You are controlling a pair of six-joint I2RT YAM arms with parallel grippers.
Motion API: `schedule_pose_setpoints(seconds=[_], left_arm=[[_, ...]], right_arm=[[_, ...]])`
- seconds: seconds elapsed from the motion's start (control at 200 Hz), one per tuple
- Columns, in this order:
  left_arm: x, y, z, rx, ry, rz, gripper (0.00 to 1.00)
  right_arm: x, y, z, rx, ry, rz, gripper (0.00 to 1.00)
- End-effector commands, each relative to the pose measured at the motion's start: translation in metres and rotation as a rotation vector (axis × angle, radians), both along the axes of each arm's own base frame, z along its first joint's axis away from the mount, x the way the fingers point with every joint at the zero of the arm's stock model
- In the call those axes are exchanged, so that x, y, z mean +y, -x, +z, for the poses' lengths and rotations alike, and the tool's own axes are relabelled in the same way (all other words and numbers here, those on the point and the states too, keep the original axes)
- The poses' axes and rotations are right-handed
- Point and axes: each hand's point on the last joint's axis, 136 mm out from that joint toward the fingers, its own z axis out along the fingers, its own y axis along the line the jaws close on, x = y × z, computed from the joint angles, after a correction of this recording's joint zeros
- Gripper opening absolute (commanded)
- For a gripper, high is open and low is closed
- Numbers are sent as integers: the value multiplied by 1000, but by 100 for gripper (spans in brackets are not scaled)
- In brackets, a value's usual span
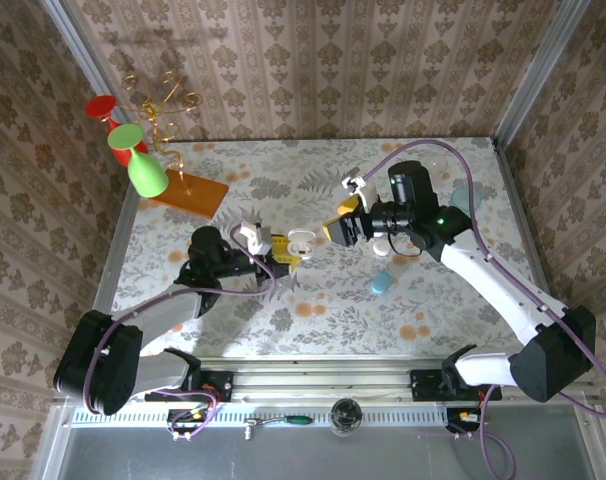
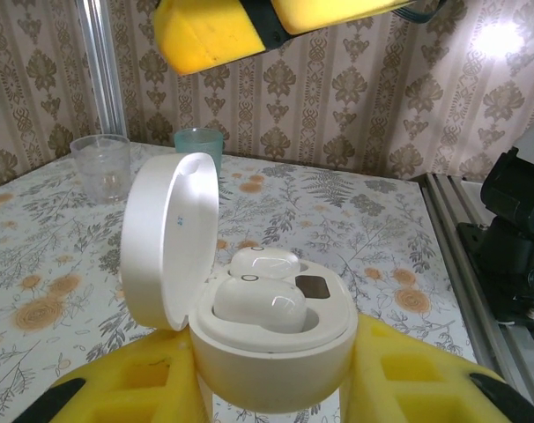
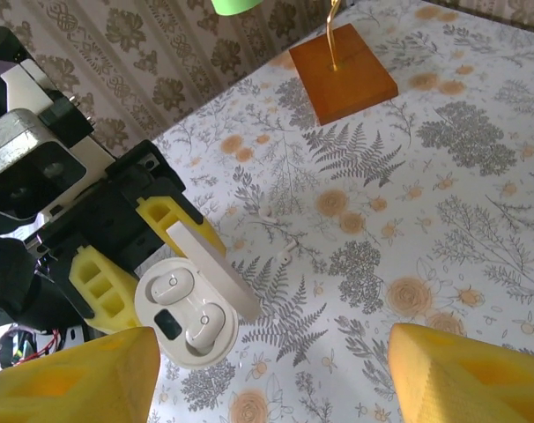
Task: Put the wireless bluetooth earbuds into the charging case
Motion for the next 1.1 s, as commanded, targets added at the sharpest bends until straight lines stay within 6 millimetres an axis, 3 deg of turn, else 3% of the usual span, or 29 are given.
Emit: schedule_pose_setpoints(seconds=[0.0,0.12,0.18,0.255,0.45,0.595,0.67,0.84,0.895,0.91,0.945,1.095], left_arm=[[0,5,7,-42,10,-43,33],[-2,6,6,-51,4,-52,33],[-3,7,5,-51,1,-57,33],[-3,6,5,-44,3,-51,33],[-2,0,10,-49,36,-9,33],[-1,-5,11,-57,41,18,33],[-1,-5,13,-64,47,20,33],[-4,-2,17,-56,62,-19,33],[-5,0,19,-48,68,-41,33],[-5,1,19,-46,70,-48,33],[-6,3,21,-39,75,-65,33],[-7,13,28,-12,86,-130,33]], right_arm=[[8,-5,1,21,-39,-11,68],[15,-20,11,102,-89,-63,57],[23,-30,0,148,-72,-65,48],[33,-27,-12,145,-15,-20,45],[52,-2,-41,157,101,125,42],[51,23,-43,143,114,202,42],[47,30,-41,132,105,207,47],[44,41,-33,54,80,247,69],[44,42,-39,14,98,276,72],[41,45,-31,-26,94,286,72],[40,47,-32,-59,108,300,73],[36,42,-38,-170,179,329,73]])
